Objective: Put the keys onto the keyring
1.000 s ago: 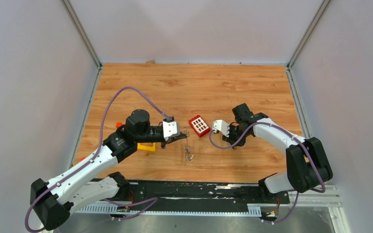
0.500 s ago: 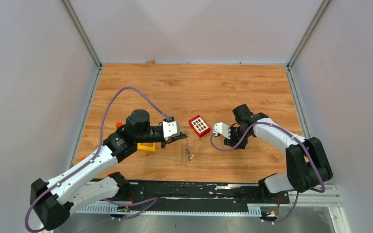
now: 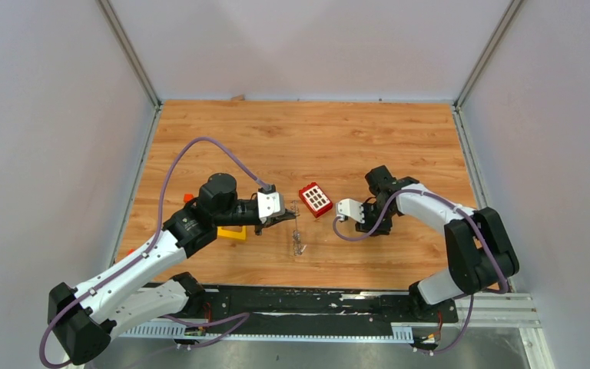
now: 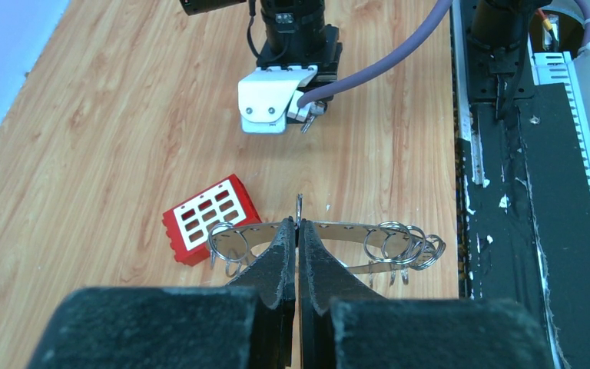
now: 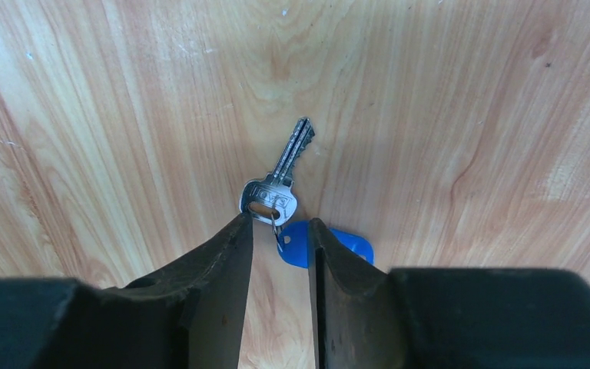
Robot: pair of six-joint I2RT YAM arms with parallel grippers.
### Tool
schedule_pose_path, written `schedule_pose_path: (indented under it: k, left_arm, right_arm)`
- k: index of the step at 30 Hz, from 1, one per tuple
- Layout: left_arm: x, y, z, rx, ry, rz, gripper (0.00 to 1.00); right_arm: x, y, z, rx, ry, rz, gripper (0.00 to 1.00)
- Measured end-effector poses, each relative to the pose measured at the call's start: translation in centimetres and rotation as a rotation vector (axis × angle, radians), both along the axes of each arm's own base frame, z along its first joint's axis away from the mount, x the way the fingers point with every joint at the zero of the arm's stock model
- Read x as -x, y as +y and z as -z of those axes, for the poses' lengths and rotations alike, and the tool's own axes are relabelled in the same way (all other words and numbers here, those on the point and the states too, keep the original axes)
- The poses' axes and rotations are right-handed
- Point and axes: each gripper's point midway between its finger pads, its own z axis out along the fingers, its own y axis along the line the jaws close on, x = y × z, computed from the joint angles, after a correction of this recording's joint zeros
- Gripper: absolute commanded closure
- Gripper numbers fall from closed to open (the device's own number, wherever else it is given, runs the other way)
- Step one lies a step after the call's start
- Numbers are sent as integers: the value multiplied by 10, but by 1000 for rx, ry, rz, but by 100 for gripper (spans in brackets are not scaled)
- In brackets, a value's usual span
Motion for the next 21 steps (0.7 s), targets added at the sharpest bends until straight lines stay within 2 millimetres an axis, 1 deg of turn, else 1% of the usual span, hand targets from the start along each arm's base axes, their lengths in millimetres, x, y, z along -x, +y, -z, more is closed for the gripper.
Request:
schedule_pose_path:
  k: [8, 14, 18, 21]
  left_arm:
    - [0, 0, 0, 0, 0, 0, 100]
    - [0, 0, 0, 0, 0, 0, 100]
    - [0, 0, 0, 0, 0, 0, 100]
    - [0, 0, 0, 0, 0, 0, 100]
  right_arm:
    - [-1, -3, 2, 17, -2, -14, 93]
    - [-4, 0, -3, 9, -7, -14, 98]
    - [-6, 5, -18, -28, -33, -17, 100]
    - [-8, 12, -31, -70, -55, -19, 100]
